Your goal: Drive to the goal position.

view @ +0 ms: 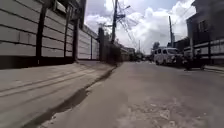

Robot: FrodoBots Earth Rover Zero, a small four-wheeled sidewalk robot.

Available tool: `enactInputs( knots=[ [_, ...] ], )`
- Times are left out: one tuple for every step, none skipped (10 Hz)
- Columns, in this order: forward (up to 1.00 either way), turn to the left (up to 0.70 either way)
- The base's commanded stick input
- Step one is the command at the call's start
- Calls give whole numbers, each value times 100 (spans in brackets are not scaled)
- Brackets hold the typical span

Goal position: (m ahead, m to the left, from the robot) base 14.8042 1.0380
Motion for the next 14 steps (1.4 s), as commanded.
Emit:
enactInputs(
  knots=[
    [100, -40],
    [100, -40],
    [100, -40],
    [100, -40],
    [100, -39],
    [100, -39],
    [100, -18],
    [100, 0],
    [100, 0],
    [100, 0],
    [100, 0],
    [100, 0],
    [100, 0],
    [100, 0]
  ],
)
